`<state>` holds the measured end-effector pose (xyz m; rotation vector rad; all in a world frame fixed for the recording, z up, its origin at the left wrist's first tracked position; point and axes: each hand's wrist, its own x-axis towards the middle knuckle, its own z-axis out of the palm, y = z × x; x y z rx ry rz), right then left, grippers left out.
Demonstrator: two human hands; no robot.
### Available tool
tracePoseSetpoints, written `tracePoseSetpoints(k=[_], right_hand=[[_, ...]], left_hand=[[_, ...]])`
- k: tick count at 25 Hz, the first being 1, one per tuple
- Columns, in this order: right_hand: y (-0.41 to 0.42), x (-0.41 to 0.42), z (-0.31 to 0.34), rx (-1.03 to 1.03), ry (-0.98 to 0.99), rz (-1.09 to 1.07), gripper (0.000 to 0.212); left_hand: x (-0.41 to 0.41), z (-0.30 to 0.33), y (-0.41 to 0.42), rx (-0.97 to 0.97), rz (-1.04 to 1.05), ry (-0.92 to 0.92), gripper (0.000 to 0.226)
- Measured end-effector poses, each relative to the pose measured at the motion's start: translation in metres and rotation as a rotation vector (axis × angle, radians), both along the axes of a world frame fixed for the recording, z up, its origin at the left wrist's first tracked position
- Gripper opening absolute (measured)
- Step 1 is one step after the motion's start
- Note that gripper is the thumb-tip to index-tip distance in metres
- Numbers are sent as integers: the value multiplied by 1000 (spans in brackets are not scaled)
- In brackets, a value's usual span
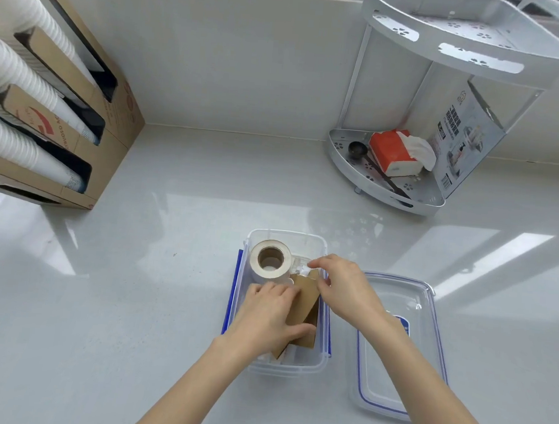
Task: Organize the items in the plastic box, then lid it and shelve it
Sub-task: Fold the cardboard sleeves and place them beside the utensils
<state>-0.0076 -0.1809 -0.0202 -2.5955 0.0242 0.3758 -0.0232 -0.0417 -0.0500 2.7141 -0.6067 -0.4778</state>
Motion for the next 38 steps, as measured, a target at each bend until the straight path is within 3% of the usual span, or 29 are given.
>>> tracePoseSetpoints(k=[3,7,10,15,19,24,31,38], right_hand=[[-1,5,-2,-64,16,36,42],[-4,9,-2,-67,11,23,41],[-3,10,-3,-53,-1,31,39],[7,16,-7,-254,16,87,38],[20,20,-7,-538,46,192,31],[24,22,-10,-611,61,205,31],[25,22,-16,-519,21,122,25],[12,18,7,-212,-143,-114,27]], left_hand=[[-6,-2,-2,-14,32,18,57],[-7,3,-2,-144,141,-67,26],[-4,7,4,-282,284,-36,17],[4,20,14,-509,486,-5,34],[7,23,20,-531,516,-2,38],[4,19,22,-548,507,33,34],[3,23,23,-574,500,32,37],[5,29,22,-605,535,41,39]])
